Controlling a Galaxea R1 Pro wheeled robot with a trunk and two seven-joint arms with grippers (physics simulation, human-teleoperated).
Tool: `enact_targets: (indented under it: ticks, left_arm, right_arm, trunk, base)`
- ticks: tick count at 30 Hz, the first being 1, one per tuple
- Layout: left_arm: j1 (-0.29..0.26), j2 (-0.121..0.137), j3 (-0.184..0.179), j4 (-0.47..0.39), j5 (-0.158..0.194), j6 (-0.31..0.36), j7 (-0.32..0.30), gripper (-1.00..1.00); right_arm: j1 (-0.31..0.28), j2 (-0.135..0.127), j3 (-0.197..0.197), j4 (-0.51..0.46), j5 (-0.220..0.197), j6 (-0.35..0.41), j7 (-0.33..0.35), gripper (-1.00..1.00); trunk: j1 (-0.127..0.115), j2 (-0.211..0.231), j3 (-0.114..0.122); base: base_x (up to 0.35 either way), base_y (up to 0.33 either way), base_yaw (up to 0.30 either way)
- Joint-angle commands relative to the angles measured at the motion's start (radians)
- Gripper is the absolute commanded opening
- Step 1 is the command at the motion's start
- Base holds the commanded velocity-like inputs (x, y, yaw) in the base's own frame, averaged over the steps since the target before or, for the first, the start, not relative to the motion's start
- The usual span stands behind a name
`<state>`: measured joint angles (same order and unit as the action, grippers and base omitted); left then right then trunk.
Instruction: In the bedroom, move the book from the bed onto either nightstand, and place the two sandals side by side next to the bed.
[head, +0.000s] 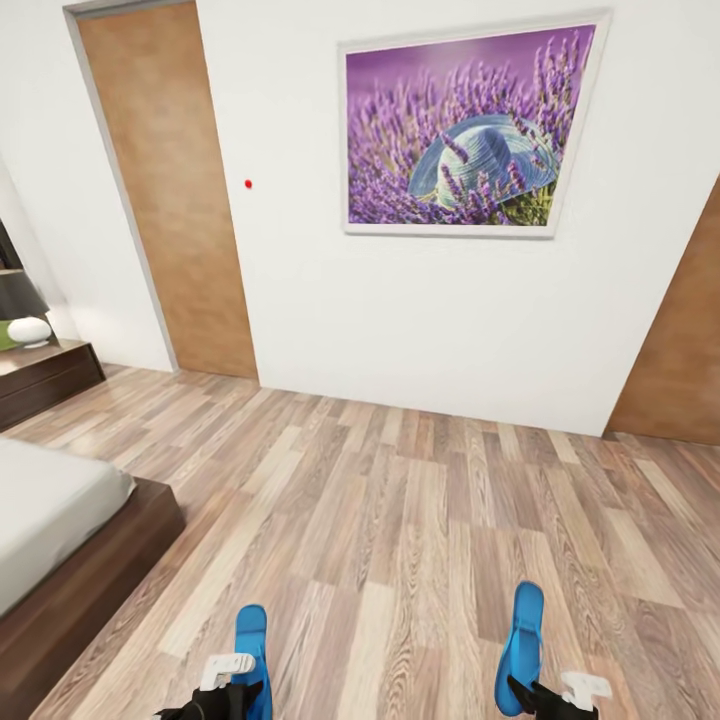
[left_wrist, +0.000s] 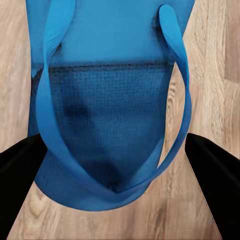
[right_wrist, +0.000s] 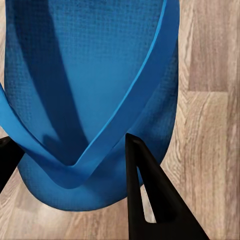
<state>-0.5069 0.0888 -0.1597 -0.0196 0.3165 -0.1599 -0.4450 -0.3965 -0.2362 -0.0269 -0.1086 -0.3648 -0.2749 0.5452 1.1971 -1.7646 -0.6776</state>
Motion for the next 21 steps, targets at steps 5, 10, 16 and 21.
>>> enact_targets:
  ticks: [5, 10, 16, 21]
  left_arm:
    - [-0.001, 0.000, -0.007, 0.001, 0.009, -0.004, -0.003, -1.00]
    - [-0.001, 0.000, -0.007, 0.001, 0.009, -0.004, -0.003, -1.00]
    - [-0.001, 0.000, -0.007, 0.001, 0.009, -0.004, -0.003, -1.00]
    - [-0.001, 0.000, -0.007, 0.001, 0.009, -0.004, -0.003, -1.00]
  right_arm:
    - [-0.001, 0.000, -0.004, 0.001, -0.003, -0.001, 0.005, -1.00]
    - [-0.001, 0.000, -0.004, 0.001, -0.003, -0.001, 0.005, -1.00]
    - [-0.001, 0.000, -0.004, 0.001, -0.003, -0.001, 0.005, -1.00]
    - [-0.001, 0.000, -0.004, 0.001, -0.003, -0.001, 0.005, -1.00]
  trunk:
    - [0.000, 0.000, -0.001]
    - [0.000, 0.000, -0.001]
    - [0.000, 0.000, -0.001]
    - [0.000, 0.000, -0.002]
  base:
    - [0.276, -0.149, 0.000]
    - [0.273, -0.153, 0.000]
    - [0.229, -0.139, 0.006]
    - [0.023, -0.016, 0.208]
